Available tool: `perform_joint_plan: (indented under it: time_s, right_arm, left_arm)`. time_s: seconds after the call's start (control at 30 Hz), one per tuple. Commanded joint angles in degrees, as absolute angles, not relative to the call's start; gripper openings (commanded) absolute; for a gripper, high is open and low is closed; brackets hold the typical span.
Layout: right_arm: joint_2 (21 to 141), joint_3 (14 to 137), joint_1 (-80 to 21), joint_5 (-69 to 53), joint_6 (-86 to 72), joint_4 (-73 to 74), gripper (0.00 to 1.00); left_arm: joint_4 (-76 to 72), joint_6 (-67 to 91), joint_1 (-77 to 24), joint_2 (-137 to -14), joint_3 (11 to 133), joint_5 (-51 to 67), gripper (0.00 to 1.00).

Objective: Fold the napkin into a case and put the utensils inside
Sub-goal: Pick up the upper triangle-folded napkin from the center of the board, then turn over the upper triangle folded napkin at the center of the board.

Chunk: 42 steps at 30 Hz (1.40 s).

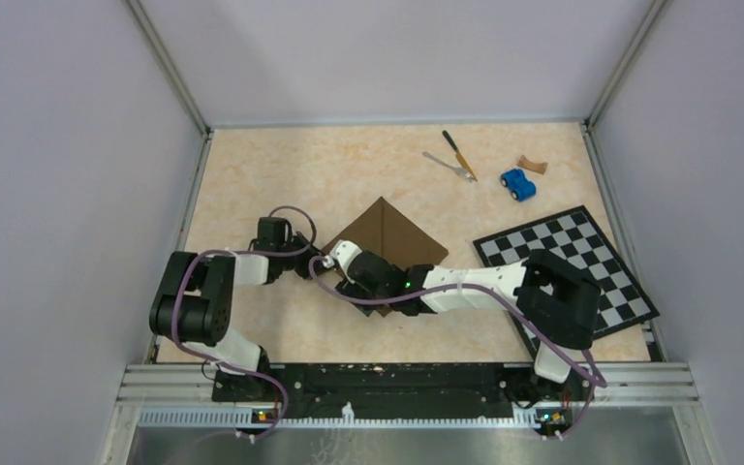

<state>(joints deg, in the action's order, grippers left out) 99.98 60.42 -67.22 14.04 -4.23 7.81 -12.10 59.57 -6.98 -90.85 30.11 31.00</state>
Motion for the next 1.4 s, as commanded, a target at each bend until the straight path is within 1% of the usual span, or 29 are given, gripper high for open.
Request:
perform_joint_plan:
  time_s: [0.0, 0.13, 0.27, 0.4, 0.5, 0.67, 0.83, 0.9, 0.93, 1.0, 1.1, 1.17, 1.27, 1.3, 1.37]
  right_arm:
    - [102.3, 63.2, -70.3, 21.8, -0.9, -0.7, 0.62]
    - [106.2, 65.1, -72.2, 28.0, 0.6, -2.3, 0.62]
    - [108.0, 65.6, -73.4, 30.4, 1.6, -3.9, 0.62]
    - [110.8, 66.6, -74.2, 37.0, 0.9, -3.4, 0.6]
    - [111.4, 66.1, -75.0, 39.3, 1.5, -3.0, 0.58]
    - [110.0, 64.3, -76.7, 44.2, 0.7, -0.2, 0.43]
    - [109.3, 62.9, -77.1, 46.4, -1.4, 1.5, 0.23]
    - [109.1, 63.1, -77.2, 46.9, -2.2, 2.5, 0.12]
    - [108.8, 63.6, -77.3, 46.3, -2.6, 3.3, 0.0]
    - [106.9, 65.1, -77.3, 42.5, -4.2, 5.3, 0.0]
    - [103.4, 67.3, -77.1, 29.6, -6.9, 5.3, 0.0]
    - [102.4, 69.8, -75.7, 14.8, -11.7, 4.7, 0.0]
    - [101.4, 71.8, -74.3, -5.6, -17.3, -3.6, 0.0]
    - [101.6, 72.7, -74.0, -11.6, -19.7, -6.7, 0.0]
    - [102.5, 72.7, -72.5, -24.1, -28.0, -16.9, 0.0]
  left_arm:
    - [-5.8, 59.0, -6.7, -87.6, 32.7, 31.2, 0.0]
    - [-1.4, 58.5, -6.7, -86.8, 35.0, 30.8, 0.0]
    - [-0.3, 59.5, -6.7, -86.5, 35.9, 32.1, 0.0]
    - [-0.3, 59.3, -6.7, -86.4, 36.5, 32.2, 0.0]
    - [1.2, 59.4, -6.6, -86.4, 36.6, 32.1, 0.0]
    - [2.1, 59.2, -6.5, -86.7, 37.4, 31.7, 0.0]
    - [2.8, 59.5, -6.4, -87.0, 37.8, 31.8, 0.0]
    - [4.6, 59.4, -5.8, -86.5, 38.5, 31.5, 0.0]
    - [6.0, 59.1, -5.5, -85.9, 38.9, 31.0, 0.0]
    - [10.6, 58.5, -4.8, -83.7, 41.0, 28.5, 0.0]
    - [22.5, 58.9, -3.3, -78.5, 45.9, 21.0, 0.0]
    - [32.6, 60.4, -2.3, -73.4, 50.7, 14.7, 0.0]
    - [46.9, 63.1, -1.3, -66.2, 59.9, 2.7, 0.0]
    - [50.0, 62.7, -1.2, -63.8, 62.7, -1.3, 0.0]
    - [50.6, 61.6, -1.2, -59.0, 67.3, -6.9, 0.0]
